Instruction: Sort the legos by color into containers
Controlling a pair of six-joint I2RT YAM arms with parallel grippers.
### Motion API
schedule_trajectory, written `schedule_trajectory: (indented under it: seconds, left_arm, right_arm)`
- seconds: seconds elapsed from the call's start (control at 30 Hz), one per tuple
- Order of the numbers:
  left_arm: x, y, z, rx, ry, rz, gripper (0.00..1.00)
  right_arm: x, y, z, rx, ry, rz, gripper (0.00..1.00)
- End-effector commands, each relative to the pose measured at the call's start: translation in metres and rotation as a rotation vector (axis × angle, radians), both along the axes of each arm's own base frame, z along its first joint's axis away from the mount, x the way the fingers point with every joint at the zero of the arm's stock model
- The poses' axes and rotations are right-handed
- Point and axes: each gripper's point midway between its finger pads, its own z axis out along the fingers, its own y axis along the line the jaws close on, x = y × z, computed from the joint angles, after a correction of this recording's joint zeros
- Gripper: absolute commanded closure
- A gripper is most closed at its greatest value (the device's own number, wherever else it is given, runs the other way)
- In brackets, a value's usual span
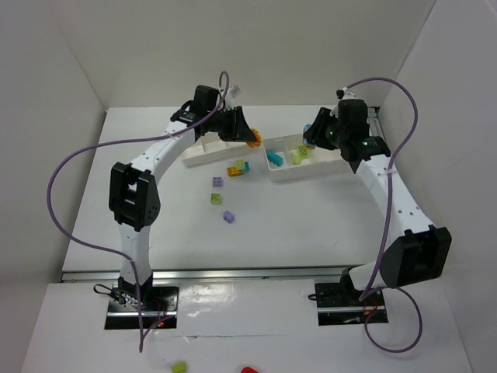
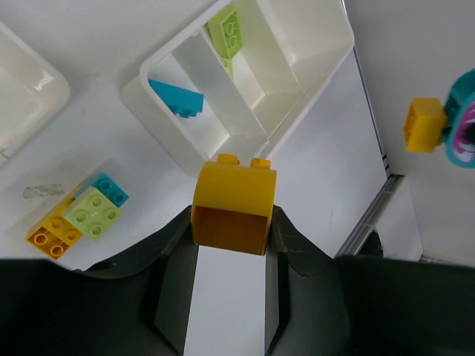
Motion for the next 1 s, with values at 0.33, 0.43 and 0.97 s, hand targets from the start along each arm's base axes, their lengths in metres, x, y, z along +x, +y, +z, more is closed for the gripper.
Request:
schedule_trajectory:
  seconds: [0.33,0.43,0.97]
  left_arm:
    - [-0.021,0.050,0.037,-0.033,-0.046,0.049,1.00]
    - [-0.026,0.065,0.028,0.028,-0.028,0.091,1.00]
    - [-0.094,0.040,-0.123,0.223,0.266,-0.018,1.00]
  right_arm:
    - [-0.089,0.116,-0.088,0.011,0.239,0.488,1.00]
    - [-0.088,0.128,-0.102,0.012,0.275,0.523,1.00]
    - [-0.066,0.113,-0.117,-0.015,0.311,0.371,1.00]
